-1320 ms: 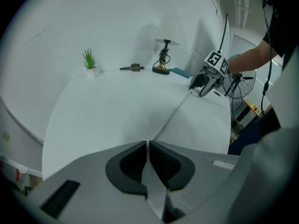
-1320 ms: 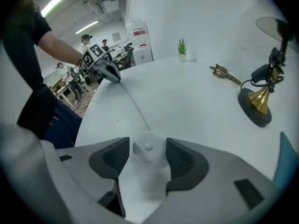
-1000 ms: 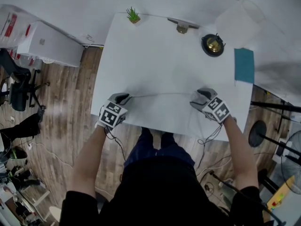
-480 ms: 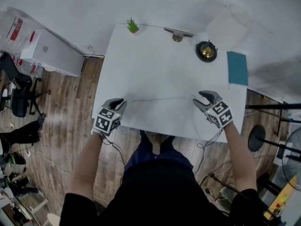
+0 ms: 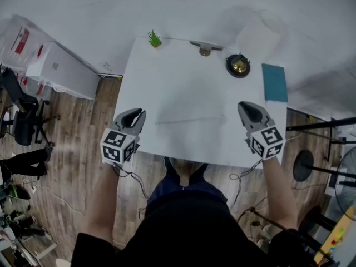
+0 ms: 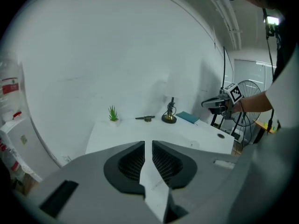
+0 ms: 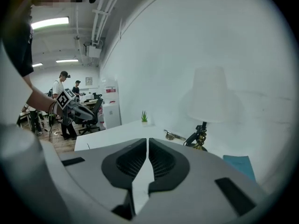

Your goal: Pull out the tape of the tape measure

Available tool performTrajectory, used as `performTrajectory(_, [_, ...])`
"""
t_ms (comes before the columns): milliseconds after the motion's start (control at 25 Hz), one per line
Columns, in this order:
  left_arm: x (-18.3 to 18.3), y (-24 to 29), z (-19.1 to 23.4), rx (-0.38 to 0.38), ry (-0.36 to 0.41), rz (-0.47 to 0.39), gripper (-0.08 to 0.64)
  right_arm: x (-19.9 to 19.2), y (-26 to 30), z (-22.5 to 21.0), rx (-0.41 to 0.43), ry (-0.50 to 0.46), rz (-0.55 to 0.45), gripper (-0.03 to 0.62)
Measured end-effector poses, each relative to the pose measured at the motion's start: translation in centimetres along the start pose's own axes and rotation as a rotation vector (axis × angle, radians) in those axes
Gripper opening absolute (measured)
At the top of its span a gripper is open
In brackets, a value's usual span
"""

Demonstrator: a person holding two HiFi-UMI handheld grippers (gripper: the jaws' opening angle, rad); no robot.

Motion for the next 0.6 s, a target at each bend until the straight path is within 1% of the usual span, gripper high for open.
performTrajectory(80, [2.2, -0.9, 0.0, 0.021, 0.003, -0.049, 0.046, 1.8, -1.0, -0.1, -0.034, 0.0, -0.051, 0.016])
performTrajectory(160, [4.5, -1.8, 0.1, 0.042, -0.01, -0.1, 0.044, 3.7, -1.9, -0.3, -0.062, -0.005, -0.095, 0.009])
performTrajectory(280, [8.0, -3.3, 0.2, 0.069, -0.023, -0.177, 0.044, 6.7, -3.1, -0.7, -0.101, -0.036, -0.153, 0.008])
performTrajectory(400, [11.8, -4.6, 0.1, 0.086, -0.017, -0.263, 0.043, 10.0, -4.6, -1.4, -0.156, -0.061, -0.22, 0.008])
performTrajectory(600, [17.6, -7.0, -0.4, 0.123, 0.019, -0.396, 0.043, 15.3, -7.6, -2.1, -0.267, -0.043, -0.364, 0.006])
Point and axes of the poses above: the fingertips, and each gripper's own axes: y forward along the fingers, z to its left, x out of its top, the point moved 1 cm from there along -y, backward along the fingers, and after that the axes turned 2 degrees about -x, right-handed, at the moved point
